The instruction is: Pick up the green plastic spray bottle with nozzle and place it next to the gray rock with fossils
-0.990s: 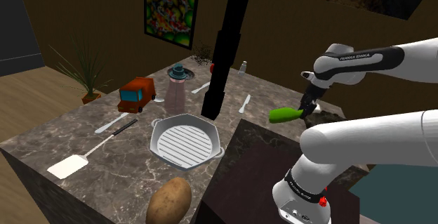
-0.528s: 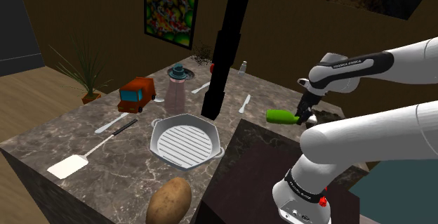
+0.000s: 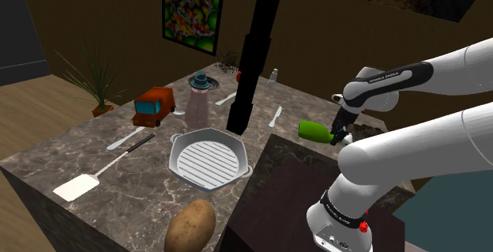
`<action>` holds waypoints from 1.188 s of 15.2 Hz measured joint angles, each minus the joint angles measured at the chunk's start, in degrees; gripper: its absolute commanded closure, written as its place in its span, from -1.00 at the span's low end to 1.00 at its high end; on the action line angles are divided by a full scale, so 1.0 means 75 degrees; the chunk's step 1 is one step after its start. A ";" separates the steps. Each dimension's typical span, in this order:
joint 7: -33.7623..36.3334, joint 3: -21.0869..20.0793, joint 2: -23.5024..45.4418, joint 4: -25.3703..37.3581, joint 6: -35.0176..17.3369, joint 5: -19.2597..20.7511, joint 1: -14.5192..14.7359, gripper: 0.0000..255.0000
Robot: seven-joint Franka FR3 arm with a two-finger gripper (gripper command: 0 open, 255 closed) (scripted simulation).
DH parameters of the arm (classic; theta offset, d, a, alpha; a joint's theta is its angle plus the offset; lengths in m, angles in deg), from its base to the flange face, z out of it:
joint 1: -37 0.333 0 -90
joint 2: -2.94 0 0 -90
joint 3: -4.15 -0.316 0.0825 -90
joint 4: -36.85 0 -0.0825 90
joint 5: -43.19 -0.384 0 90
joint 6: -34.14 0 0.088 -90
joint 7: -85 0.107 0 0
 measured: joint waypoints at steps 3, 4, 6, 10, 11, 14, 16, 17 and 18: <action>-0.0006 0.0012 0.0020 0.0002 -0.0023 0.0000 0.0007 1.00; -0.0007 0.0013 0.0023 0.0004 -0.0028 -0.0001 0.0009 1.00; -0.0007 0.0013 0.0022 -0.0001 -0.0027 0.0002 0.0005 -1.00; -0.0007 0.0014 0.0021 -0.0004 -0.0025 0.0003 0.0003 -1.00; -0.0007 0.0014 0.0024 -0.0003 -0.0026 0.0002 0.0005 -1.00; 0.0015 -0.0282 -0.0438 0.0296 0.0706 -0.0156 -0.0026 -1.00; 0.0018 -0.0458 -0.0750 0.0421 0.1146 -0.0213 -0.0098 -1.00; 0.0007 -0.0496 -0.0827 0.0459 0.1266 -0.0224 -0.0121 -1.00; 0.0015 -0.0526 -0.0880 0.0459 0.1323 -0.0228 -0.0138 -1.00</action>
